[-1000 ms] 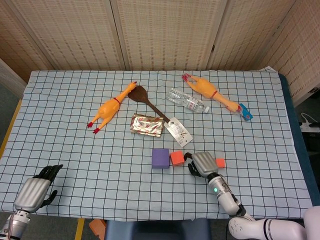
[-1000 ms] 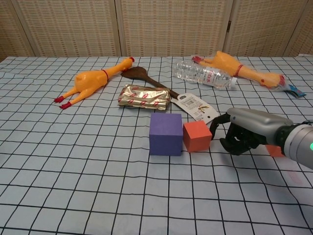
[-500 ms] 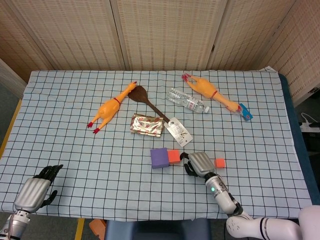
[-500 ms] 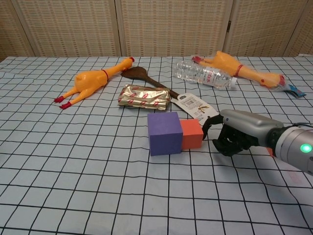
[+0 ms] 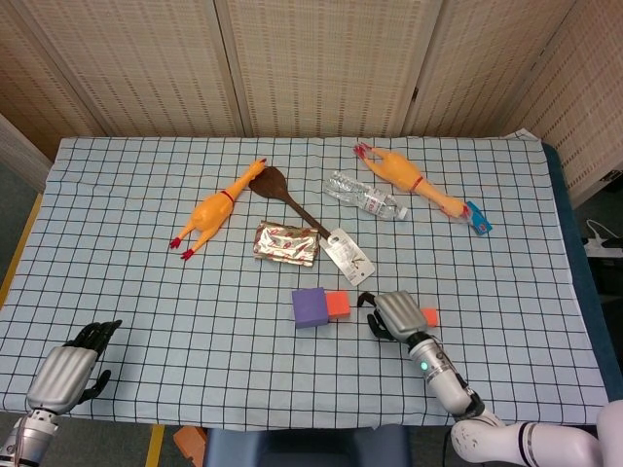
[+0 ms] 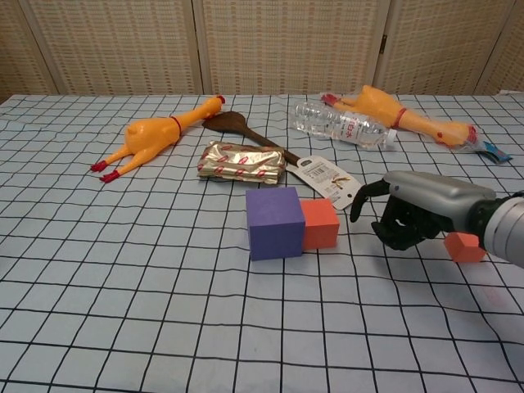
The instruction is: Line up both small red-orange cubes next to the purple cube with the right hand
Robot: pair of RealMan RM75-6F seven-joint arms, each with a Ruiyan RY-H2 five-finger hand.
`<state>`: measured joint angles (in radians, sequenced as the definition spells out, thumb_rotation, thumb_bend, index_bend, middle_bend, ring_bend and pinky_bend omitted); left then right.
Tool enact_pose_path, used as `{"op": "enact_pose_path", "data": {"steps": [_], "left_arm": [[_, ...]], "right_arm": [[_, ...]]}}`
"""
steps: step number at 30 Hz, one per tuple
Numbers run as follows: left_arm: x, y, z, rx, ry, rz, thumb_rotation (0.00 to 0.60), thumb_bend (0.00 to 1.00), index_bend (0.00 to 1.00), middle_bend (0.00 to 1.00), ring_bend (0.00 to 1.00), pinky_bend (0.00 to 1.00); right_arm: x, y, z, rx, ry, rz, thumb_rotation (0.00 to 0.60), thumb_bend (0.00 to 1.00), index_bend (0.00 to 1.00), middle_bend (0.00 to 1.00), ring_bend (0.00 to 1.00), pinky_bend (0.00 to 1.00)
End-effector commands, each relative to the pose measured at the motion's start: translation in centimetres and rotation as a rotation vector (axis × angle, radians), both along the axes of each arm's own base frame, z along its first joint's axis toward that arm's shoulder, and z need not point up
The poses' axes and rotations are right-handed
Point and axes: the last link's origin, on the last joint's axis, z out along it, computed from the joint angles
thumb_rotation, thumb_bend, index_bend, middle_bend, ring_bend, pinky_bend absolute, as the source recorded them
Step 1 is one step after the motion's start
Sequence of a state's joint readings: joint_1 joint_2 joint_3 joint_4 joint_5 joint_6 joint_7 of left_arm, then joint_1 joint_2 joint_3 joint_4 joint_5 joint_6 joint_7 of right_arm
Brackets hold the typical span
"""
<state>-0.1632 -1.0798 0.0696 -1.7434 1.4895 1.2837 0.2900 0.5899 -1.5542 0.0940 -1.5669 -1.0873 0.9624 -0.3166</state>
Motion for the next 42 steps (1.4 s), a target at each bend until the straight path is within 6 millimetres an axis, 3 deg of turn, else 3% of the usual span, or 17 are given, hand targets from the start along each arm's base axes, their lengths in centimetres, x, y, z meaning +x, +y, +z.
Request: {"op": "enact_pose_path", "data": {"steps": [1, 4, 8, 12, 17, 29, 42], "left_arm": [[0.0, 0.0, 0.1, 0.003, -0.002, 0.001, 0.600, 0.43, 0.04, 0.11, 0.10, 0.44], [0.0, 0.0, 0.1, 0.006, -0.002, 0.003, 0.600, 0.43, 0.04, 0.11, 0.10, 0.44], [0.0, 0.1, 0.2, 0.015, -0.005, 0.007, 0.600, 0.43, 0.05, 0.12, 0.11, 0.44], [0.0, 0.1, 0.2, 0.018, -0.003, 0.010, 0.600, 0.43, 0.05, 0.12, 0.11, 0.44], [-0.1, 0.1, 0.2, 0.016, 0.000, 0.016, 0.600, 0.43, 0.05, 0.12, 0.11, 0.44], [-0.1, 0.1, 0.1, 0.015, 0.006, 0.019, 0.600, 0.43, 0.06, 0.12, 0.11, 0.44], [-0.1, 0.1, 0.0, 0.011, 0.008, 0.021, 0.600, 0.43, 0.05, 0.12, 0.11, 0.44]], "right_arm": [[-1.1, -0.6, 2.4, -0.067, 0.034, 0.004, 0.600, 0.54, 0.43, 0.89, 0.92, 0.88], [-2.8, -1.2, 4.5, -0.155, 0.059, -0.018, 0.600, 0.47, 0.47, 0.89, 0.92, 0.88], [-4.9, -1.2, 6.0, -0.208, 0.140, -0.011, 0.600, 0.19, 0.47, 0.89, 0.92, 0.88], [-5.8, -0.5, 6.2, -0.187, 0.158, -0.007, 0.600, 0.10, 0.47, 0.89, 0.92, 0.88], [-6.6, 0.6, 6.1, -0.155, 0.185, 0.018, 0.600, 0.06, 0.43, 0.89, 0.92, 0.88], [-7.8, 1.0, 6.1, -0.143, 0.226, -0.005, 0.600, 0.05, 0.41, 0.89, 0.92, 0.88], [-8.8, 0.4, 4.8, -0.115, 0.226, -0.045, 0.600, 0.05, 0.42, 0.89, 0.92, 0.88]]}}
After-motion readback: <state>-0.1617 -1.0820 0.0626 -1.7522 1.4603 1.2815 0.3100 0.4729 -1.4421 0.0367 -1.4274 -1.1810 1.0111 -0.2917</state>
